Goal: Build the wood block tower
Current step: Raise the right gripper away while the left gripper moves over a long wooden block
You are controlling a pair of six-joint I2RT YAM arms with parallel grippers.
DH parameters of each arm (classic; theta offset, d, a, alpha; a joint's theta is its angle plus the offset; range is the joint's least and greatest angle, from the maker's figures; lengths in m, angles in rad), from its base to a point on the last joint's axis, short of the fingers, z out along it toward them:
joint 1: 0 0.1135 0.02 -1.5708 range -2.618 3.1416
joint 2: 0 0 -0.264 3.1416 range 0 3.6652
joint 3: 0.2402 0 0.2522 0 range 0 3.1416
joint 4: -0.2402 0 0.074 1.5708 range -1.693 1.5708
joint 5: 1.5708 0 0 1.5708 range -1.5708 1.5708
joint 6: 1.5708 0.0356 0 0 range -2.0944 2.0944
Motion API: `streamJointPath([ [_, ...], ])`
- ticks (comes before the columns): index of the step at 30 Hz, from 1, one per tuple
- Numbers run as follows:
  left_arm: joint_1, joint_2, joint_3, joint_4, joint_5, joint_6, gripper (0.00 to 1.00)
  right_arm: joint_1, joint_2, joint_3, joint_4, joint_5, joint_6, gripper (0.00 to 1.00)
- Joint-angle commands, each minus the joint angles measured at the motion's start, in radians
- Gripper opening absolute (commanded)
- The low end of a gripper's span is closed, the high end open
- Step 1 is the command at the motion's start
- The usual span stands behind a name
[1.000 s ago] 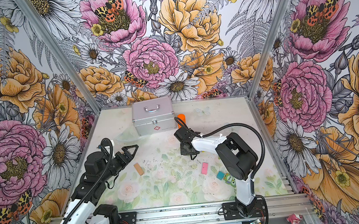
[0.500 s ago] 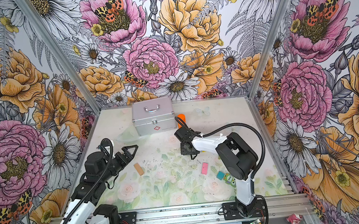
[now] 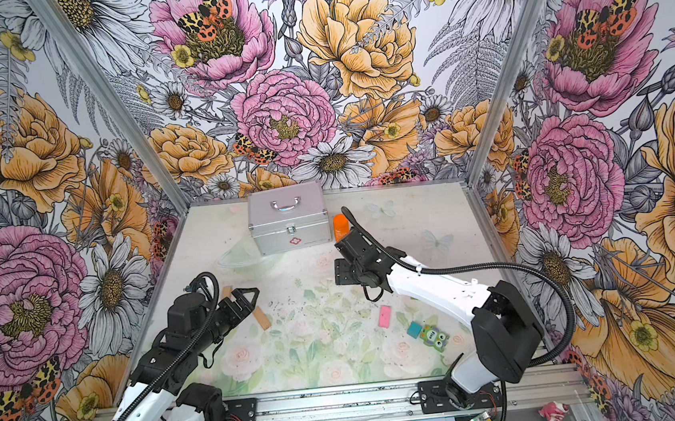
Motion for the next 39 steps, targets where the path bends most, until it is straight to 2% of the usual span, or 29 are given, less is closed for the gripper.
streamJointPath([
  [1,-0.108,0.004,-0.058,-0.056,-0.137,-0.092,0.95,-0.002,-0.074,-0.054,-0.035,0.018,-0.006,0.76],
  [5,-0.238,0.045,-0.075,-0.051,-0.253,-0.163,0.95,-0.011,-0.143,-0.113,-0.038,0.014,-0.009,0.76],
  [8,-0.270,0.095,-0.085,-0.039,-0.276,-0.177,0.94,-0.022,-0.182,-0.148,-0.038,0.011,-0.013,0.76],
  [13,-0.233,0.214,-0.124,0.077,-0.235,-0.170,0.93,-0.038,-0.248,-0.193,-0.039,0.009,-0.021,0.77],
  [20,-0.191,0.429,-0.030,0.132,-0.223,-0.075,0.89,-0.073,-0.307,-0.235,-0.043,0.003,-0.028,0.77],
  [31,-0.102,0.556,0.010,0.186,-0.165,0.000,0.79,-0.135,-0.305,-0.248,-0.044,-0.029,-0.060,0.77],
  [39,-0.123,0.664,0.063,0.249,-0.125,0.014,0.70,-0.166,-0.298,-0.254,-0.044,-0.045,-0.073,0.77],
])
